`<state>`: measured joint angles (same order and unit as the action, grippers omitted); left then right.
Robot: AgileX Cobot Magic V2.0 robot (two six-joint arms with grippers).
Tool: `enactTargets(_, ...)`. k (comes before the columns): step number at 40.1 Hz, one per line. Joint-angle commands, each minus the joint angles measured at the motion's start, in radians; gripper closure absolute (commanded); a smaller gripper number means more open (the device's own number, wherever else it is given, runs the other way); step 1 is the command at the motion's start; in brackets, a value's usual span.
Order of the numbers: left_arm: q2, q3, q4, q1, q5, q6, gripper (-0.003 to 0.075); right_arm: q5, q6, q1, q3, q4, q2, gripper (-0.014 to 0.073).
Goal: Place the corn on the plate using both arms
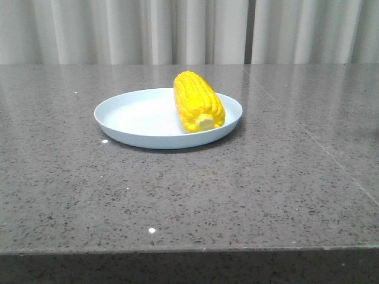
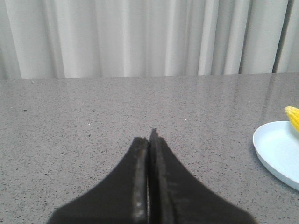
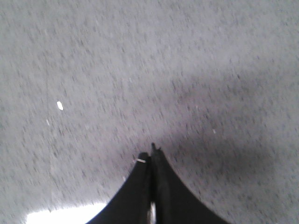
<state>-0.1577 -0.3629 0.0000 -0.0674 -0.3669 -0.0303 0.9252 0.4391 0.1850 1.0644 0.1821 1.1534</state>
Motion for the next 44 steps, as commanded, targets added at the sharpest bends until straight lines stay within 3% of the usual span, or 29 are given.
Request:
enactTargets(1,-0.012,-0.025,0.000,-0.008,0.081,0.003,0.0741,-0.079,-0.057,-0.006,-0.065,0.013,-0.102,0.0655)
enactTargets(22,-0.012,-0.025,0.000,-0.008,0.081,0.003,0.0741,-0.481,-0.057,-0.006,-0.649,0.123,-0.741,0.0655)
enactTargets(29,-0.012,-0.025,0.000,-0.008,0.081,0.003,0.0741,-0.604,-0.057,-0.006,-0.703,0.125,-0.863,0.0655)
enactTargets(44,-0.012,-0.025,0.000,-0.008,0.081,0.003,0.0741,-0.616,-0.057,-0.006,-0.703,0.125,-0.870,0.0655)
